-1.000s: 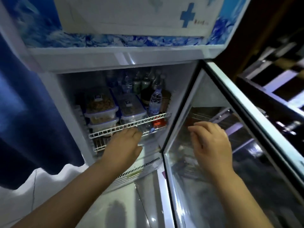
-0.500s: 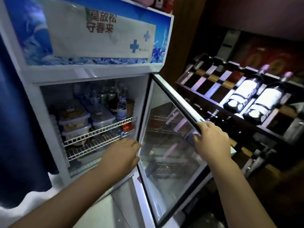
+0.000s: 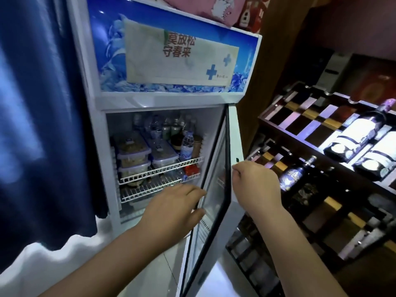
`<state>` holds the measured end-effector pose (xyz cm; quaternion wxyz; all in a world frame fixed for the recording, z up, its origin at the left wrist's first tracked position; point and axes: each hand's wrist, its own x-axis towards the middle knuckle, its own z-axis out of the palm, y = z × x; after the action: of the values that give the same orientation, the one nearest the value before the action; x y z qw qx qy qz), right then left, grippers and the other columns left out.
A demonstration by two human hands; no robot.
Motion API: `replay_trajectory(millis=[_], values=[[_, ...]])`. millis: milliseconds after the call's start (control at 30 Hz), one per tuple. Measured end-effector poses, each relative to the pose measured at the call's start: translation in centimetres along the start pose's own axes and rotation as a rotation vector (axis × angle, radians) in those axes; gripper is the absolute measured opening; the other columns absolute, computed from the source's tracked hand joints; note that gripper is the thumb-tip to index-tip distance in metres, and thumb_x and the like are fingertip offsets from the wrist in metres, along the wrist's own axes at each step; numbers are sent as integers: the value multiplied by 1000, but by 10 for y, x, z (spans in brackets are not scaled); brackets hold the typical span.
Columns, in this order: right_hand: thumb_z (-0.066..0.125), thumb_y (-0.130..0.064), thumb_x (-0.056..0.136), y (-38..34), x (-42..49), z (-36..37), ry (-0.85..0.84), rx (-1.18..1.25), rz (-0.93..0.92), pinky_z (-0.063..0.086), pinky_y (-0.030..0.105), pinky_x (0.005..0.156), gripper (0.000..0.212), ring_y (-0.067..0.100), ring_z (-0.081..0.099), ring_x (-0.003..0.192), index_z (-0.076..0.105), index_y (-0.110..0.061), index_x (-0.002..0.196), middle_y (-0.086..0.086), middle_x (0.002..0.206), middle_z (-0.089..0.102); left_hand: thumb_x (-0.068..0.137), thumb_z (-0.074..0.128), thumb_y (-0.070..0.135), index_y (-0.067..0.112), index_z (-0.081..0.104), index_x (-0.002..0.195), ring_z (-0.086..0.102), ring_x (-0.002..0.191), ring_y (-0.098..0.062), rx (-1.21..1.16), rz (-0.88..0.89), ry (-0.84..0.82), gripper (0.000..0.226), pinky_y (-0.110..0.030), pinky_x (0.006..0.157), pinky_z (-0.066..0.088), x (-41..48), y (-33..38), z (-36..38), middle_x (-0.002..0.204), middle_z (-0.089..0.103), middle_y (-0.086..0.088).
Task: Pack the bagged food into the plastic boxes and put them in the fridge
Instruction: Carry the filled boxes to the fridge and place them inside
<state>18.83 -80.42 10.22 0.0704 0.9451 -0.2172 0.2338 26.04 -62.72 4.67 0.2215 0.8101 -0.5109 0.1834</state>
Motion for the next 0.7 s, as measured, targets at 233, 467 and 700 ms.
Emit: replay_trajectory(millis=[233, 467, 700], values=[[51, -23, 92, -54, 11, 48, 277, 319, -177, 52, 28, 74, 25, 21, 64, 85, 74, -14, 97, 2, 100, 72, 76, 48, 55, 27, 67, 104, 54, 92, -7, -20, -155, 176, 44, -22, 74, 43, -3, -9, -28, 98, 65, 10], [50, -26, 94, -112, 62, 94, 402, 583, -353, 48, 36, 68, 27, 27, 57, 83, 71, -13, 105, 8, 97, 67, 64, 81, 16, 14, 67, 109, 57, 78, -25, 338, -322, 276, 47, -35, 70, 47, 4, -82, -22, 86, 64, -4], [70, -13, 82, -162, 124, 144, 374, 641, -503, 49, 38, 71, 38, 27, 56, 83, 63, -18, 120, 7, 99, 64, 56, 85, 7, 8, 71, 101, 62, 77, -29, 555, -399, 286, 47, -35, 69, 51, 26, -153, -22, 87, 68, -9]])
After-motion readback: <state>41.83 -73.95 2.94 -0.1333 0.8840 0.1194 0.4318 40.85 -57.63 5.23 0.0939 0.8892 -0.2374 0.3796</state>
